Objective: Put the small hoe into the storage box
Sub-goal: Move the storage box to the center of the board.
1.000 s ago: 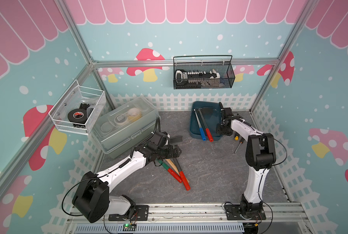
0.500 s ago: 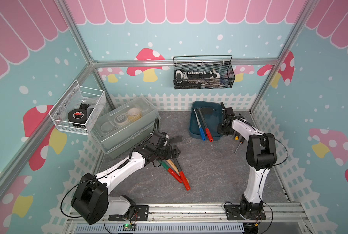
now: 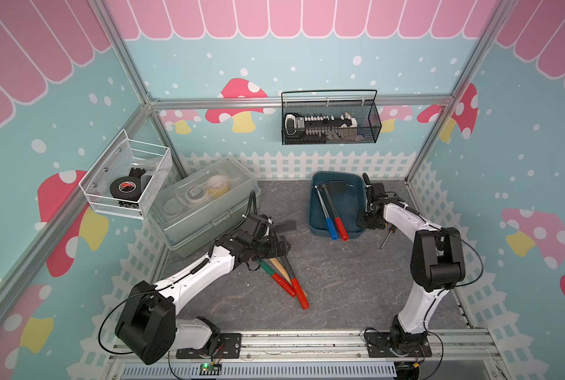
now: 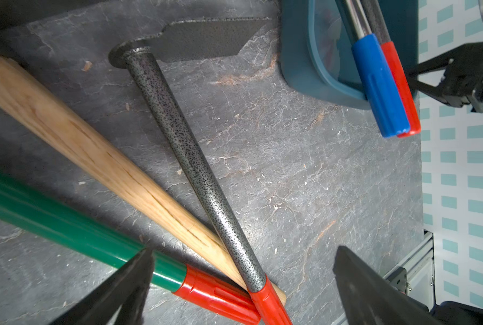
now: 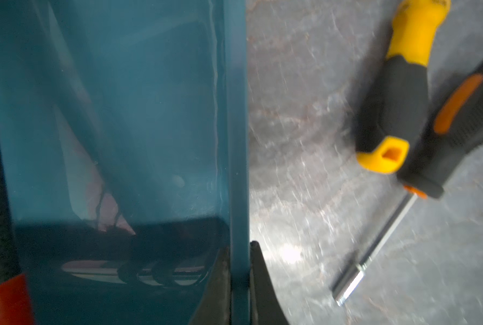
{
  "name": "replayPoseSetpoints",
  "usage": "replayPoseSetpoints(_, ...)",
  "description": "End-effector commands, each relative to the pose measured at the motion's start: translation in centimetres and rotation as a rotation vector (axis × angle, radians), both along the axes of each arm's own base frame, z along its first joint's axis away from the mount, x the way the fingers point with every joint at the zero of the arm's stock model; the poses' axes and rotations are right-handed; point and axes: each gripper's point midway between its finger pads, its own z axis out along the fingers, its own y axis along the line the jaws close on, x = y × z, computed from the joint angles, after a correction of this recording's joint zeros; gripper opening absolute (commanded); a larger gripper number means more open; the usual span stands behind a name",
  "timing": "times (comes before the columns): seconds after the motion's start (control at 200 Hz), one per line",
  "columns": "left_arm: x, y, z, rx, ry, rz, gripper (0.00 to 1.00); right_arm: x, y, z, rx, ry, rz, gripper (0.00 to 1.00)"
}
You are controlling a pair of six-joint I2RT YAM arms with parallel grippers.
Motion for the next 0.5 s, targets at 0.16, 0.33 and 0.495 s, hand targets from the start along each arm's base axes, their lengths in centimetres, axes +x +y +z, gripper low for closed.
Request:
replayPoseSetpoints(0.16, 1.4, -0.2, 0.7, 0.021, -0.025, -0.013, 0.99, -5.2, -0.4, 0.9, -0.021, 0.016, 0.072, 0.00)
replayPoseSetpoints(0.33, 2.1, -0.7, 0.7, 0.017, -0.018, -0.025, 0.99, -7.5, -0.7, 1.0, -0.025, 0.012, 0.071, 0.03)
replayPoseSetpoints(0.495, 2.2, -0.7, 0.6, 0.022, -0.024, -0.025, 0.99, -8.5, -0.9, 1.4, -0.027, -0.009, 0.070, 0.07)
